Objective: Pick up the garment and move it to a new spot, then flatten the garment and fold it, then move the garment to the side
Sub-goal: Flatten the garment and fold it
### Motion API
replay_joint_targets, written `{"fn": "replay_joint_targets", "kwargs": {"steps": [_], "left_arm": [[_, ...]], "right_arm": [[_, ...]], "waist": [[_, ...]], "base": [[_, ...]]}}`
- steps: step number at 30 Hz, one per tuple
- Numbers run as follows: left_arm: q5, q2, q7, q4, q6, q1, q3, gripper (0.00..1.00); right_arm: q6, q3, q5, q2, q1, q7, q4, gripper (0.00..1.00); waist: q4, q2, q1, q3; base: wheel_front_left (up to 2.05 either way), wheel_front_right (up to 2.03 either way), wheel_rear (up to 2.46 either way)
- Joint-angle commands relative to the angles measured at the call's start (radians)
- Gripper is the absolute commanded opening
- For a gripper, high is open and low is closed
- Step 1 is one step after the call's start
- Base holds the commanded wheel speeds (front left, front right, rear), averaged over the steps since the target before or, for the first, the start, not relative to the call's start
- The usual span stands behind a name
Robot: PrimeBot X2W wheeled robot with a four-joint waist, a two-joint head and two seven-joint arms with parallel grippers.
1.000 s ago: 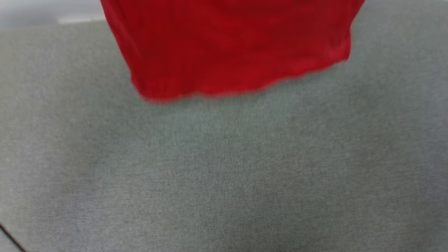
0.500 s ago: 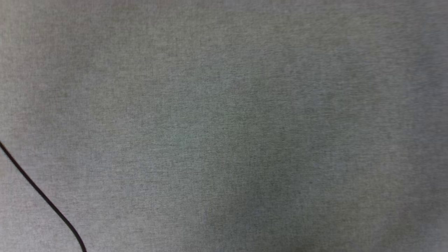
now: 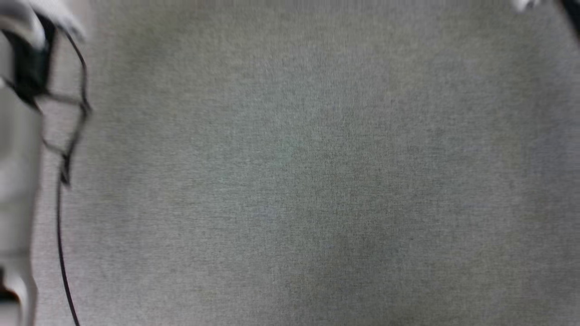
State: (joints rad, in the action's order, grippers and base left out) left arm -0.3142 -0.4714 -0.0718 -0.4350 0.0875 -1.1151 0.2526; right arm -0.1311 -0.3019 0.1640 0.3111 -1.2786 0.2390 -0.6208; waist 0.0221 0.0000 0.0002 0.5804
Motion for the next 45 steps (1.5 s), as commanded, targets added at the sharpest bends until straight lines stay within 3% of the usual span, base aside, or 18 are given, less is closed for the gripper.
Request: {"fn": "replay_joint_targets", "kwargs": {"steps": [1,10,22,37,45], "left_arm": [[-0.017,-0.001,0.009,-0.014,-0.003,0.07,0.004,0.0],[-0.076,-0.046,0.116,0.001,0.018,0.408,0.055,0.0],[-0.138,-0.179,0.306,0.22,0.005,0.823,0.101,0.0],[-0.287,-0.269,0.461,0.53,-0.079,1.267,0.081,0.0],[-0.328,-0.284,0.489,0.597,-0.097,1.375,0.089,0.0]], "right_arm": [[0.001,-0.029,0.018,0.01,0.05,0.011,-0.013,0.0],[0.001,-0.175,0.205,0.1,0.293,0.173,-0.04,0.0],[0.001,-0.24,0.422,0.246,0.585,0.383,0.125,0.0],[0.001,-0.141,0.517,0.307,0.985,0.606,0.368,0.0],[0.001,-0.038,0.515,0.297,1.171,0.696,0.472,0.0]], "waist": [[0.007,0.0,-0.0002,-0.047],[0.02,0.0,-0.0002,-0.208],[0.008,0.0,-0.0002,-0.383],[0.0,0.0,-0.0002,-0.523],[0.0,0.0,-0.0002,-0.531]], "base": [[0.0,0.0,0.0],[0.0,0.0,0.0],[0.0,0.0,0.0],[0.0,0.0,0.0],[0.0,0.0,0.0]]}}
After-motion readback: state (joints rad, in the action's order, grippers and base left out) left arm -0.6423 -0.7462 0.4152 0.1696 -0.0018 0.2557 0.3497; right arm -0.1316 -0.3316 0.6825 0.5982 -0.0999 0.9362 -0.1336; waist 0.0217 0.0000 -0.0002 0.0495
